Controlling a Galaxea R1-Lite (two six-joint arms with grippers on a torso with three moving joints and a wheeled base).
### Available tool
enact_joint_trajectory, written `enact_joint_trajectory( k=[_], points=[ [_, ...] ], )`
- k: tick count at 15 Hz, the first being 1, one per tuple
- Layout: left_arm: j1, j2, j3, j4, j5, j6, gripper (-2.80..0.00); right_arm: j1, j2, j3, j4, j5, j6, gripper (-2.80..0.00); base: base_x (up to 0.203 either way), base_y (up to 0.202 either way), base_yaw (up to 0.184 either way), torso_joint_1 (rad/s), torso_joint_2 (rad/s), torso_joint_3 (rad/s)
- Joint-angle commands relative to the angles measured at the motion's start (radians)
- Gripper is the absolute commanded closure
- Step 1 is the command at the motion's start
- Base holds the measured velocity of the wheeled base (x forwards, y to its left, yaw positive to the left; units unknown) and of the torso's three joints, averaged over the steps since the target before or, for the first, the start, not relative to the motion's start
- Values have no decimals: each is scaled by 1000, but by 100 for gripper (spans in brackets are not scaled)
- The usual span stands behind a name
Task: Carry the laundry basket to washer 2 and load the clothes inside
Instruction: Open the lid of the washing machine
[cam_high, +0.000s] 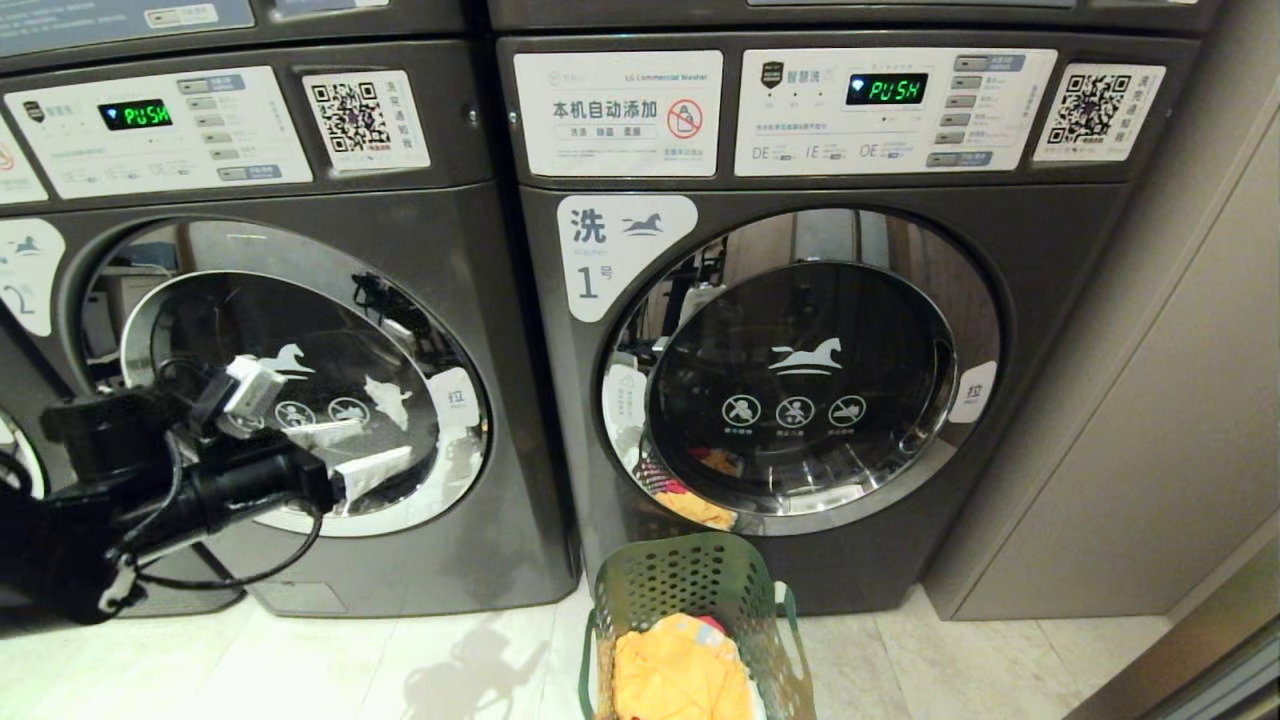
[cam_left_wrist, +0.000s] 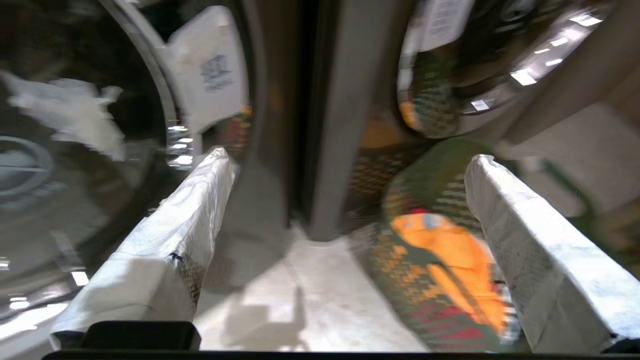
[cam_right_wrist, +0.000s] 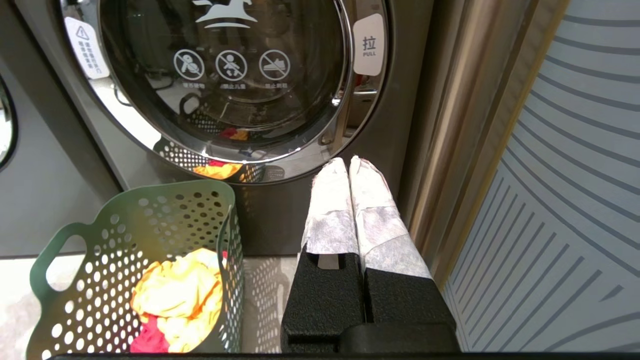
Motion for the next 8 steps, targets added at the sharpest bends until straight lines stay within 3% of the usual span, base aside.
enact_joint_trajectory(
  k=[1, 5, 8],
  points=[
    [10, 107, -50, -18, 49, 38, -280, 0, 1, 34, -1, 0, 0, 0, 0, 0, 0, 0, 0, 0],
    [12, 171, -58, -95, 67, 42, -280, 0, 1, 34, -1, -1, 0, 0, 0, 0, 0, 0, 0, 0],
    [12, 222, -57, -151, -12, 38, -280, 0, 1, 34, -1, 1, 0, 0, 0, 0, 0, 0, 0, 0]
  ],
)
